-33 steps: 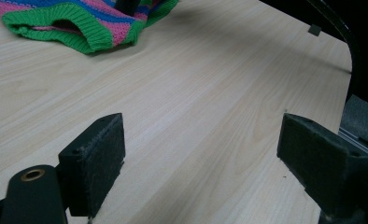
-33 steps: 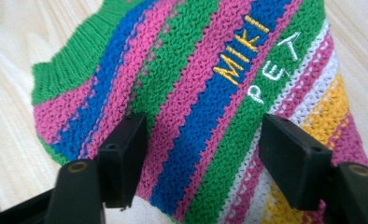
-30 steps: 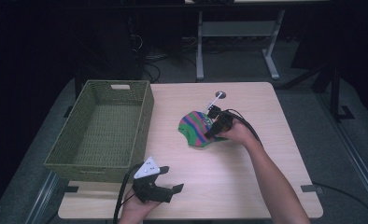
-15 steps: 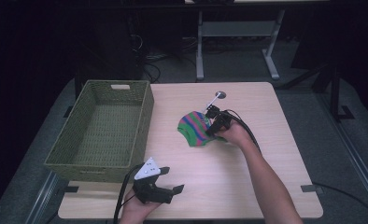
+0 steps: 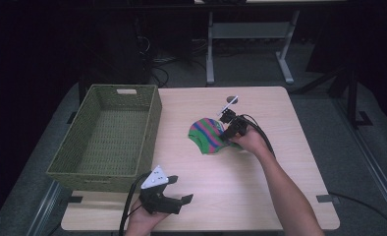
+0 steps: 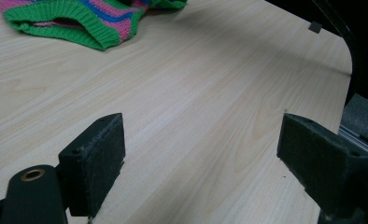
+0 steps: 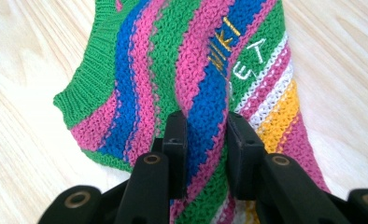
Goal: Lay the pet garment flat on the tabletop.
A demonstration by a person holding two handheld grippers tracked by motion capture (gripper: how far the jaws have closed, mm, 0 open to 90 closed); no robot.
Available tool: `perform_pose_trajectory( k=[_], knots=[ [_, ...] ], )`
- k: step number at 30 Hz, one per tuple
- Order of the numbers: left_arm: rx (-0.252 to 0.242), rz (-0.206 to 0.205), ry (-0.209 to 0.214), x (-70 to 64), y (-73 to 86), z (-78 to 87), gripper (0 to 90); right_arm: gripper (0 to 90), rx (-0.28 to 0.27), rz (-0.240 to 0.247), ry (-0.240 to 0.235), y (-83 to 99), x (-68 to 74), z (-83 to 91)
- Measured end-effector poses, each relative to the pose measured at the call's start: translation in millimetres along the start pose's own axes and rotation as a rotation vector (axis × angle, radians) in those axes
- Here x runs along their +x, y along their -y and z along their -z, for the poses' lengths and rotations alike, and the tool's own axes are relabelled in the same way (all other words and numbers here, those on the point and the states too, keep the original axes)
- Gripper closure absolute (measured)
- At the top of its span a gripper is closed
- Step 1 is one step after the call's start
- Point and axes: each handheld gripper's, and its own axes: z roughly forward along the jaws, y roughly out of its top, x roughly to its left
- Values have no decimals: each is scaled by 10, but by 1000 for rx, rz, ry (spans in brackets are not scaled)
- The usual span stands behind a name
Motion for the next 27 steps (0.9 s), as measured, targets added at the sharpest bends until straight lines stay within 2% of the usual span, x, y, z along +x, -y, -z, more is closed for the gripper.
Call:
perform_pose_trajectory(
  k=[6,14,17,26,27],
  knots=[
    [1,-3,1,-15,-3,-11,148,718,-30,-22,-33,50,-46,105],
    [5,4,11,-17,-1,-26,148,719,-113,-66,-94,121,-114,373],
    [-5,12,16,-23,-1,-19,148,719,-123,-76,-109,132,-122,434],
    [-3,15,12,-17,0,-23,148,718,-190,-62,-132,209,-95,734],
    [7,1,11,-10,0,-22,148,718,-208,-56,-141,233,-88,814]
  ],
)
